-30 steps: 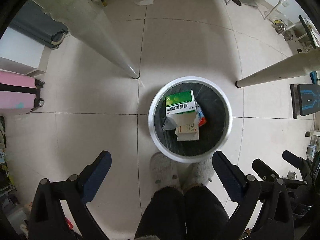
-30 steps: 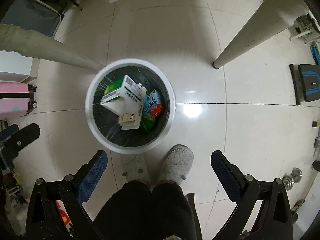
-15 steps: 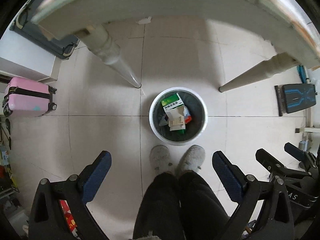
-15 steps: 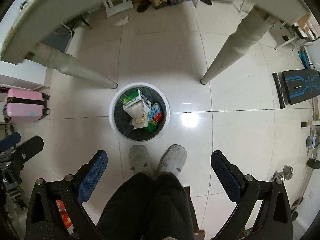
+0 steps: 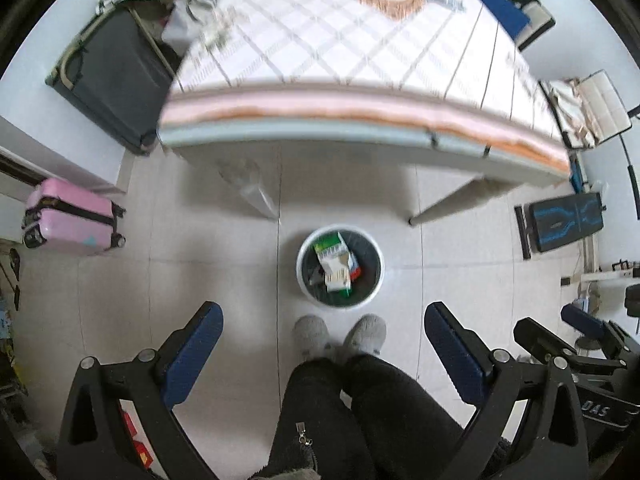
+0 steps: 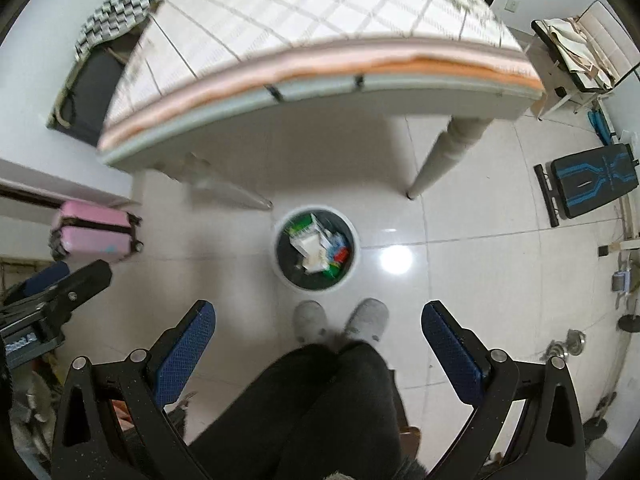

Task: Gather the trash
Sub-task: 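Raise both tools back over the table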

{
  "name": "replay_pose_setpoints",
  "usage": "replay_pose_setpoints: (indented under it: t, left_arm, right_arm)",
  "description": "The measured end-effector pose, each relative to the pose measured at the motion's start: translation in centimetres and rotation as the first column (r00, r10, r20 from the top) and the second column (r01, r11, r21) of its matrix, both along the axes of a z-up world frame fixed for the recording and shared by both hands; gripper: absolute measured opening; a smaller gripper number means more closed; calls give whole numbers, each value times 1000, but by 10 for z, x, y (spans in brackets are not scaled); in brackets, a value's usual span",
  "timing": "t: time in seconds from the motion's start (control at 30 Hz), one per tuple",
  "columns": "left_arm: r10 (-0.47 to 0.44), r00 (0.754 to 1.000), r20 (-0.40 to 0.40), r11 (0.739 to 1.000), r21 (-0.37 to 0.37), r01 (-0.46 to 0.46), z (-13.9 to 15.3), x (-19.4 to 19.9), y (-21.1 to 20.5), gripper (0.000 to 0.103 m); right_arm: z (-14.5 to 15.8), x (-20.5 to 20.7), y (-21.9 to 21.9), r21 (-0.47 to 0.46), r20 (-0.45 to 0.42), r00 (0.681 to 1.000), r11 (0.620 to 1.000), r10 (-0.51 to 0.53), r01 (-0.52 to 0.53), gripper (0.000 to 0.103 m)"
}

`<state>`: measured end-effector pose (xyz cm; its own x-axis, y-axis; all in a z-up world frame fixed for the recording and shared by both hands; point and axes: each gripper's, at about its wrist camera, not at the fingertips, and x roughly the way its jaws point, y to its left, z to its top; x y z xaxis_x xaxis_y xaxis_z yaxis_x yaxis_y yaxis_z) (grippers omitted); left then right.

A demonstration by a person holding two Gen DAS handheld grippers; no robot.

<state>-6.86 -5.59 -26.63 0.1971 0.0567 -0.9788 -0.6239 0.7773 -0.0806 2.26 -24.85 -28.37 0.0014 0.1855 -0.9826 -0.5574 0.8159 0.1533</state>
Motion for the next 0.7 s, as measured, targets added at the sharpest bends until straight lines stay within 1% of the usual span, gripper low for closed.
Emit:
replay_pose_setpoints:
  t: [0.13, 0.2, 0.27, 0.37, 0.4, 0.47, 0.5, 0.57, 0.6, 0.67, 0.7]
  left_arm:
    - [14, 999, 51, 998, 66, -17, 34, 17, 18, 103]
    - [25, 997, 74, 993, 112, -33, 48, 32, 31, 103]
    - [34, 995, 90, 988, 147, -48, 57, 51, 44, 103]
    - [61, 993, 99, 982, 171, -78, 62, 79, 67, 103]
    - [72, 992, 99, 980, 176, -89, 63, 97, 77, 103]
    - [89, 991, 98, 974, 199, -107, 65, 124, 90, 103]
    - [98, 991, 90, 967, 229, -116, 66, 146, 98, 103]
    - [91, 993, 75, 957, 270, -108, 63, 178, 107, 103]
    - [72, 996, 59, 947, 309, -87, 61, 206, 114, 103]
    - [34, 999, 17, 932, 361, -38, 55, 245, 125, 103]
    - [-4, 1000, -18, 919, 394, 11, 49, 277, 132, 103]
  right_arm:
    - [39, 23, 16, 93, -22, 998, 994, -53, 55, 103]
    - [56, 43, 28, 129, -11, 998, 989, -68, 69, 103]
    - [64, 60, 43, 148, 4, 997, 986, -73, 72, 103]
    - [78, 105, 66, 172, 27, 996, 982, -83, 77, 103]
    - [81, 124, 74, 175, 33, 996, 982, -82, 75, 103]
    - [82, 159, 91, 173, 45, 997, 983, -66, 57, 103]
    - [80, 181, 102, 160, 56, 997, 986, -52, 42, 103]
    - [72, 222, 121, 151, 63, 998, 988, -20, 10, 103]
    - [68, 253, 138, 133, 67, 998, 991, 10, -19, 103]
    - [55, 297, 162, 103, 63, 997, 993, 54, -60, 103]
    - [49, 325, 176, 88, 60, 995, 993, 77, -82, 103]
